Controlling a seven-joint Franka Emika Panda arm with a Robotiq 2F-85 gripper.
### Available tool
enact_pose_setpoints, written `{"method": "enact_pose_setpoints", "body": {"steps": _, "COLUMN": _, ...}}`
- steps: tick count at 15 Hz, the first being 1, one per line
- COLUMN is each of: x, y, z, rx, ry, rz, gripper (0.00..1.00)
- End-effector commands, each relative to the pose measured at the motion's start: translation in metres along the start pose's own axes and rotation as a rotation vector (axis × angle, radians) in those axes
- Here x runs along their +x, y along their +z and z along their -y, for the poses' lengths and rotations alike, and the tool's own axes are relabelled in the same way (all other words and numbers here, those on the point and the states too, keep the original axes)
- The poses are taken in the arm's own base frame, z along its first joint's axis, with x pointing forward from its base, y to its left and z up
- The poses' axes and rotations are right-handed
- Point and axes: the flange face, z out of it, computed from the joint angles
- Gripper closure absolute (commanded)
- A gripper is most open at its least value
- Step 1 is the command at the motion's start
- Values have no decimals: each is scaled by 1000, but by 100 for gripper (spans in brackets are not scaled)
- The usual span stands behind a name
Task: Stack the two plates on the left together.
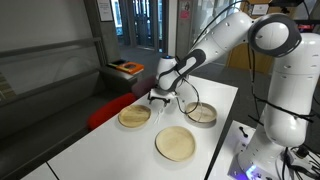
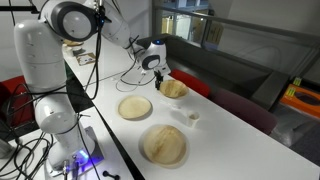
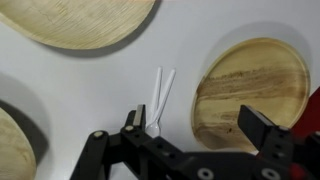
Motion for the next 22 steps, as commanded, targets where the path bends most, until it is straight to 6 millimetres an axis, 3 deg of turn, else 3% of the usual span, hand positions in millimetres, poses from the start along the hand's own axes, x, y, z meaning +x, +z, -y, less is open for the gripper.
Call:
{"method": "enact_pose_setpoints", "body": {"steps": 1, "x": 28, "y": 43, "z": 23, "rx": -16, "ry": 10, "rz": 2, "gripper": 0}}
{"method": "enact_pose_setpoints", "body": {"steps": 4, "x": 52, "y": 79, "z": 35, "rx": -23, "ry": 55, "rz": -2, "gripper": 0}}
{"method": "enact_pose_setpoints", "body": {"steps": 8, "x": 78, "y": 111, "z": 48, "rx": -30, "ry": 100, "rz": -9, "gripper": 0}}
{"method": "enact_pose_setpoints", "body": {"steps": 13, "x": 95, "y": 134, "z": 63, "rx": -14, "ry": 128, "rz": -11, "gripper": 0}}
{"method": "enact_pose_setpoints", "body": {"steps": 20, "x": 100, "y": 150, "z": 73, "rx": -5, "ry": 144, "rz": -8, "gripper": 0}}
{"method": "enact_pose_setpoints", "body": {"steps": 21, "x": 101, "y": 151, "z": 74, "rx": -3, "ry": 146, "rz": -10, "gripper": 25}}
{"method": "enact_pose_setpoints", "body": {"steps": 22, "x": 101, "y": 153, "z": 75, "rx": -3, "ry": 147, "rz": -11, "gripper": 26}}
